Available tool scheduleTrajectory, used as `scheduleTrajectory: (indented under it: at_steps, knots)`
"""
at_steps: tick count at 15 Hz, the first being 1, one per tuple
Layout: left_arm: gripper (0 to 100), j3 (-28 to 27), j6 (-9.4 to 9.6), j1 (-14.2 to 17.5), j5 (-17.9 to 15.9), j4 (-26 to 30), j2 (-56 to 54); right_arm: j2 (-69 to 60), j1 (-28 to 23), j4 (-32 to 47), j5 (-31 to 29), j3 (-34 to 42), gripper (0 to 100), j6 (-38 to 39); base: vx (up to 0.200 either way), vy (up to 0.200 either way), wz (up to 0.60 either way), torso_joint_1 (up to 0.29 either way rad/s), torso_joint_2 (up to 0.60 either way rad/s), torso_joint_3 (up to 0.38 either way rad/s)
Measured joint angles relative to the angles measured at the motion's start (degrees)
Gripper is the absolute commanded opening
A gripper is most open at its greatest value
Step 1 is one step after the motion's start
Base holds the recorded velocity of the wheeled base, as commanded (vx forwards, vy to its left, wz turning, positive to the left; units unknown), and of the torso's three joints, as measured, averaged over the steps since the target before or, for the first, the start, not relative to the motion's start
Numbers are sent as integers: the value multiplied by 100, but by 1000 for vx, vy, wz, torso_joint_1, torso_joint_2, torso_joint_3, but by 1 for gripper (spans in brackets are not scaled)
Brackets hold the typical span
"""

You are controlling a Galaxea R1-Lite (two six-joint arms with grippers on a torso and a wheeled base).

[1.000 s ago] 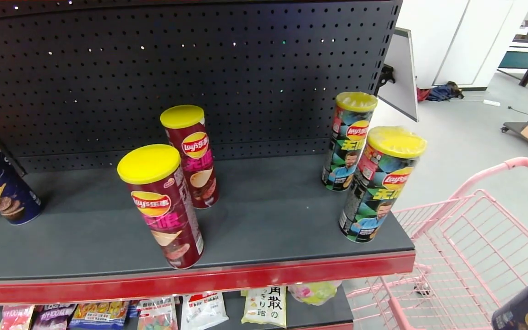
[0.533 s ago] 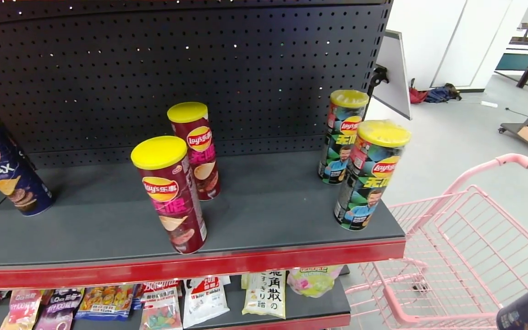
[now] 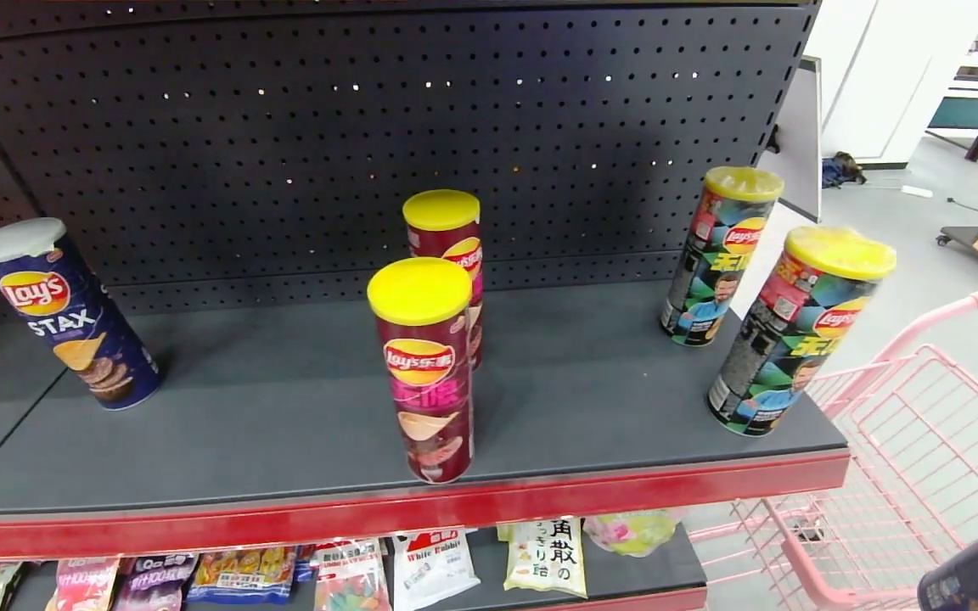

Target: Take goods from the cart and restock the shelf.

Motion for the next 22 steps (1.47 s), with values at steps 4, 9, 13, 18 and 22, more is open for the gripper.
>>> scheduleTrajectory:
  at_steps: [4, 9, 13, 18, 22]
  knots:
    - [100, -2, 5, 0, 0, 0, 0, 0, -2, 11, 6, 20, 0, 1, 0, 200, 0, 4, 1, 2]
    - [100, -2, 9, 0, 2, 0, 0, -17, 0, 13, 6, 52, 0, 0, 0, 200, 0, 0, 0, 0]
    - [100, -2, 6, 0, -2, 0, 0, -17, -2, 13, 6, 52, 0, 0, 0, 200, 0, 2, 5, 4]
    - [100, -2, 6, 0, -40, 0, 0, -17, 0, 13, 6, 56, 0, -10, 0, 200, 0, -1, 3, 0]
    - [100, -2, 9, 0, -40, 0, 0, -48, 0, 18, 6, 94, 0, -24, 0, 200, 0, 0, 2, 0]
